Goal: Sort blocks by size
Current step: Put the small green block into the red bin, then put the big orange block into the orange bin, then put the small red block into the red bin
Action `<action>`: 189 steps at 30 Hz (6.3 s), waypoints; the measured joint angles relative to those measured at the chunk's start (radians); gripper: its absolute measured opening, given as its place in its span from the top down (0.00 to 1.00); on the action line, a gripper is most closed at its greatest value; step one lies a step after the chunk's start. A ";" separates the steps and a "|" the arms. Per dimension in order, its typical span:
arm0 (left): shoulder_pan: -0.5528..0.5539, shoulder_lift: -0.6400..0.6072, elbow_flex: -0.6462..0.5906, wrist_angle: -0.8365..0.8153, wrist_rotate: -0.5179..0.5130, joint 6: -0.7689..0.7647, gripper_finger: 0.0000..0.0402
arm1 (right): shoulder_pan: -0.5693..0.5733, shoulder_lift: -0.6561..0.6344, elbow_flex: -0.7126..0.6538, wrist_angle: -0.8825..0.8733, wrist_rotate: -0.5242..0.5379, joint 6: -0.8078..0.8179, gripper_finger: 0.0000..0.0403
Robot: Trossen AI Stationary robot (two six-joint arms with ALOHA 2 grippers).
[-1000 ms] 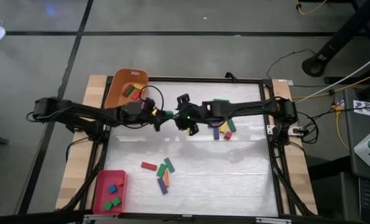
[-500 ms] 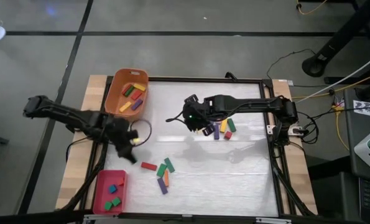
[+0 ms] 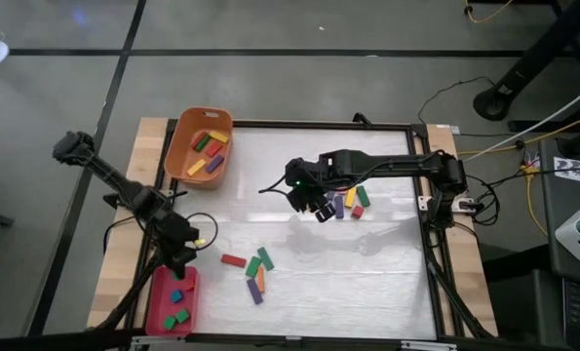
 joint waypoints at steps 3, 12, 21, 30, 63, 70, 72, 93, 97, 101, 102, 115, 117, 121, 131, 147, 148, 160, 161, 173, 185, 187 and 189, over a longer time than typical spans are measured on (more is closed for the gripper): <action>-0.032 0.000 0.000 0.000 -0.028 -0.037 0.52 | 0.000 0.000 0.000 -0.001 -0.001 -0.001 0.47; -0.053 0.000 0.000 0.021 -0.105 -0.039 0.54 | 0.000 0.000 0.000 -0.056 0.000 -0.013 0.47; -0.025 0.000 0.000 0.363 -0.517 0.168 0.62 | -0.001 -0.071 -0.002 -0.180 0.023 -0.018 0.47; 0.081 0.116 0.010 0.476 -0.691 0.199 0.64 | -0.001 -0.262 -0.207 -0.139 0.031 0.018 0.47; 0.118 1.132 0.920 -0.229 -0.453 -0.105 0.64 | -0.001 -0.727 -1.009 0.362 0.048 0.193 0.47; 0.118 1.133 0.919 -0.232 -0.481 -0.142 0.64 | 0.000 -0.727 -1.027 0.381 0.066 0.167 0.47; 0.118 1.133 0.911 -0.229 -0.482 -0.154 0.64 | 0.000 -0.727 -1.027 0.383 0.075 0.150 0.47; 0.118 1.202 0.874 -0.119 -0.495 -0.170 0.64 | 0.000 -0.727 -1.027 0.403 0.076 0.116 0.47; 0.119 1.212 0.874 -0.119 -0.495 -0.169 0.64 | 0.000 -0.727 -1.027 0.408 0.076 0.116 0.47; 0.124 1.212 0.874 -0.121 -0.496 -0.148 0.64 | 0.000 -0.727 -1.027 0.410 0.076 0.115 0.47; 0.125 1.212 0.874 -0.122 -0.496 -0.143 0.64 | 0.000 -0.727 -1.027 0.412 0.076 0.115 0.47; 0.127 1.210 0.874 -0.125 -0.488 -0.076 0.93 | 0.000 -0.727 -1.027 0.411 0.076 0.100 0.47; 0.132 1.206 0.877 -0.122 -0.487 -0.057 0.93 | 0.000 -0.727 -1.027 0.407 0.076 0.098 0.47; 0.155 1.162 0.890 -0.106 -0.489 0.004 0.91 | 0.000 -0.727 -1.027 0.389 0.074 0.100 0.47; 0.310 0.935 0.890 -0.173 -0.651 0.395 0.91 | 0.000 -0.727 -1.082 0.401 0.021 0.147 0.47; 0.752 0.649 0.890 -0.788 -1.082 0.762 0.89 | 0.000 -0.727 -1.190 0.447 0.085 0.517 0.47; 0.780 0.649 0.890 -0.819 -1.100 0.776 0.89 | 0.000 -0.727 -1.192 0.451 0.085 0.517 0.47; 1.045 0.651 0.778 -0.772 -1.146 1.009 0.79 | -0.001 -0.727 -1.197 0.489 0.087 0.518 0.47; 1.062 0.651 0.771 -0.772 -1.132 1.011 0.77 | -0.001 -0.727 -1.197 0.490 0.087 0.520 0.47; 1.136 0.650 0.742 -0.773 -1.066 1.011 0.67 | 0.000 -0.727 -1.197 0.486 0.088 0.650 0.47; 1.133 0.650 0.742 -0.773 -1.065 1.011 0.67 | 0.000 -0.727 -1.197 0.486 0.120 0.762 0.47; 1.133 0.650 0.742 -0.773 -1.066 1.018 0.67 | 0.000 -0.727 -1.197 0.486 0.120 0.780 0.47; 1.133 0.650 0.742 -0.773 -1.065 1.028 0.67 | 0.003 -0.727 -1.197 0.486 0.121 0.787 0.47</action>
